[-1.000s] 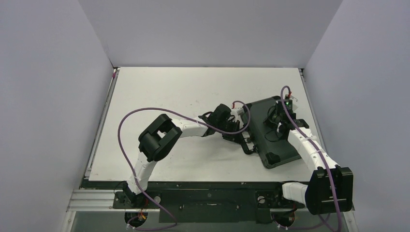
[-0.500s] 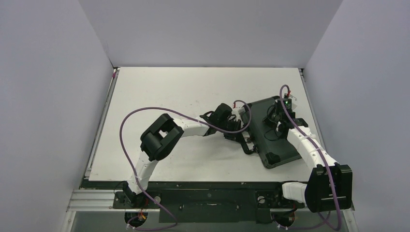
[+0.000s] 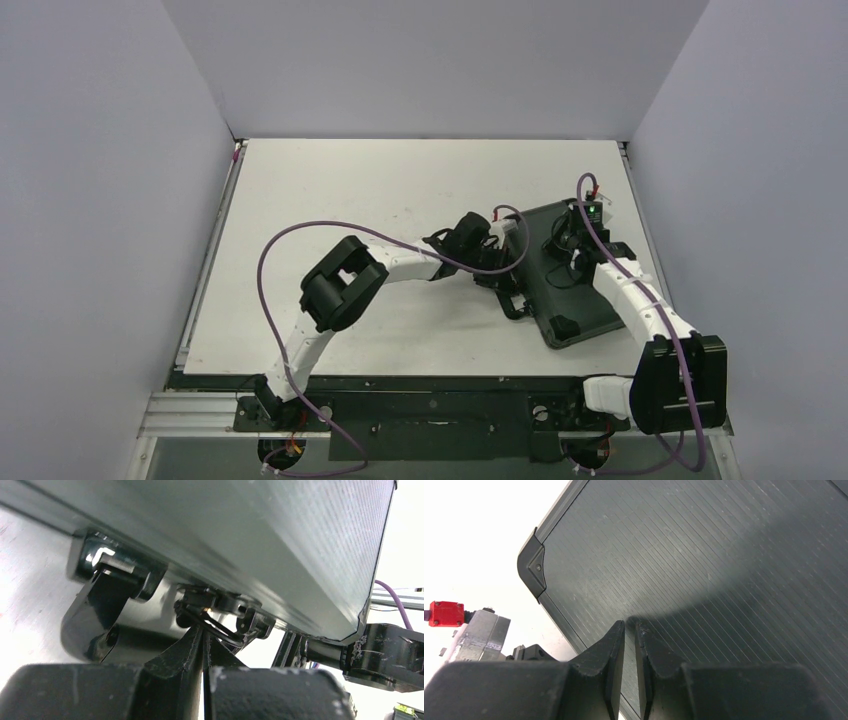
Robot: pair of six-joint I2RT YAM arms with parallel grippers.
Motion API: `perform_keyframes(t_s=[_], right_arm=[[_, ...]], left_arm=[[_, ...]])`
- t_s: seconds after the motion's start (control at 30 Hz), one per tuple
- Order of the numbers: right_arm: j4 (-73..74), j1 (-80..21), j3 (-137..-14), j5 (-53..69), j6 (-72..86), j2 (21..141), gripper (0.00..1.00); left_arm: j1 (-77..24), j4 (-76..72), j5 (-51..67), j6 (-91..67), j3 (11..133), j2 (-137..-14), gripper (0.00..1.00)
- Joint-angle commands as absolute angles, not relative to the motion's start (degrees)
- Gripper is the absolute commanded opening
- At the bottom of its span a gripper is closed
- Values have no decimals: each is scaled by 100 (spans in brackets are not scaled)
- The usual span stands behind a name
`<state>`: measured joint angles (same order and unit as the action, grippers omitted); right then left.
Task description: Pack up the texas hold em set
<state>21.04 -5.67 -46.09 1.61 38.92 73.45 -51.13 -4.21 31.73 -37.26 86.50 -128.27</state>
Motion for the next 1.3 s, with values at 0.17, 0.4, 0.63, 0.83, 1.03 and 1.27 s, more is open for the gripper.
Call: perform_keyframes(t_s=[0.17,0.4,0.63,0.83,1.03,1.27], right_arm=[[4109,-659,-3903,418,3548,8255,12],[4055,-663,-3894,521,3479,8425,11],[4031,-659,-3917,590,3394,8578,11],[4022,-659,-3954,602,3326,8658,10],[4002,-644,-3979,633,3273,8766,10],[3979,-611,-3990,697,3222,8862,9]], left_arm=[[-5237,-676,3277,-3828,9277,-12973,0],[-5260,-621,3190,-3841,9431,-12935,0],[-5260,-584,3146,-3870,9559,-12945,0],[-5302,-318,3007,-3831,9691,-12864,0],[-5309,-67,2911,-3787,9766,-12900,0],[-5293,803,2634,-3642,9996,-13215,0]])
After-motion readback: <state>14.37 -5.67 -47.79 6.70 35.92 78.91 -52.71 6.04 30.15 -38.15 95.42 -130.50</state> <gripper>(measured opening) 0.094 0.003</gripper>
